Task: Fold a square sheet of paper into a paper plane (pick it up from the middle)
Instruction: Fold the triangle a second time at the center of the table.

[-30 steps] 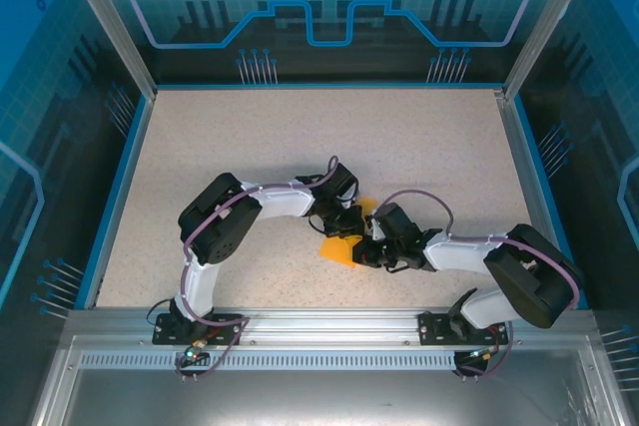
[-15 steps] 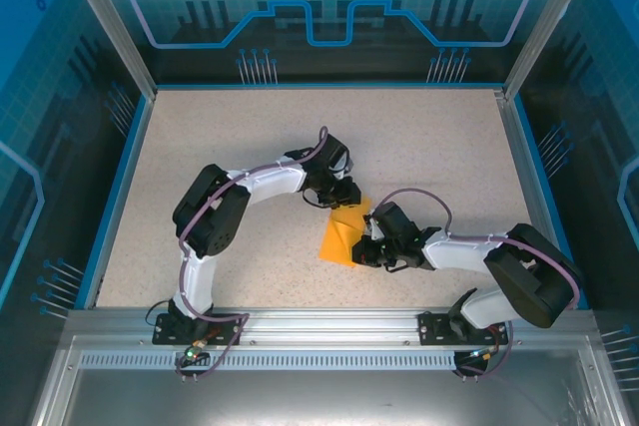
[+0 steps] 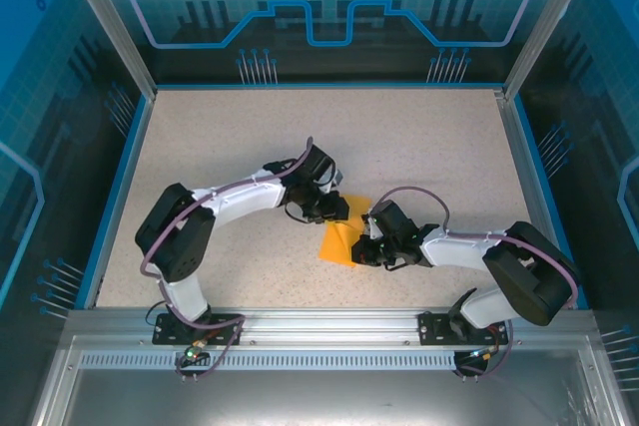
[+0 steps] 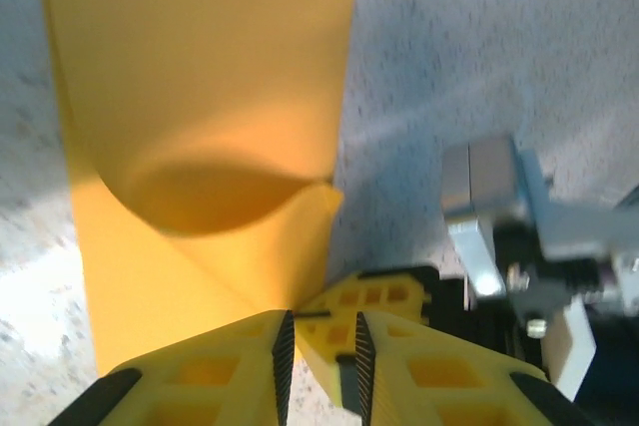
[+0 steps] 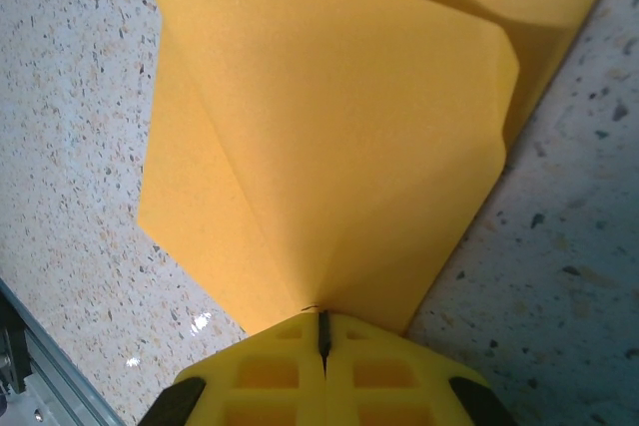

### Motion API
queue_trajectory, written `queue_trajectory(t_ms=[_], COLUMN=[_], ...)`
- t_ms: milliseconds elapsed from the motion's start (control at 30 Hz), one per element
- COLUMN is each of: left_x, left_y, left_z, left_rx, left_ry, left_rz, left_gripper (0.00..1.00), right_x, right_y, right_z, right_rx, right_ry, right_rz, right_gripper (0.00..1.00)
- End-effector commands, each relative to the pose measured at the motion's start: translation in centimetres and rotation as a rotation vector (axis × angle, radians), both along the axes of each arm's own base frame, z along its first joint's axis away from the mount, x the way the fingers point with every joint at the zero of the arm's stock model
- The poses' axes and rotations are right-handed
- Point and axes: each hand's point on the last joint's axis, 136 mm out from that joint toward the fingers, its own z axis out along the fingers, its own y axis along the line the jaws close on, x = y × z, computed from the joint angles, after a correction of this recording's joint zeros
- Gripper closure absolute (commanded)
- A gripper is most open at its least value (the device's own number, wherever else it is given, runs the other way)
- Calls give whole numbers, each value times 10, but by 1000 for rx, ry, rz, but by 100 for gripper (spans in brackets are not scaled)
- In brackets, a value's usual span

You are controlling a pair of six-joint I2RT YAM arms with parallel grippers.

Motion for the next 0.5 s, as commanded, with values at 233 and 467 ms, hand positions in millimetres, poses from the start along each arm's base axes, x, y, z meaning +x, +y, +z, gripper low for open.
queue_trajectory(t_ms=[233,467], left_x=[-27,-28], left_y=[-30,-29], left_z=[-24,-47], left_rx=[-93,-73], left_ry=[83,110], left_rz=[0,12], left_gripper=[88,92], right_x=[-34,-35], right_y=[-27,-29], right_z=[-30,-28], right_rx=[-161,-162], right_ry=[118,111], right_rz=[40,39], right_gripper=[100,100])
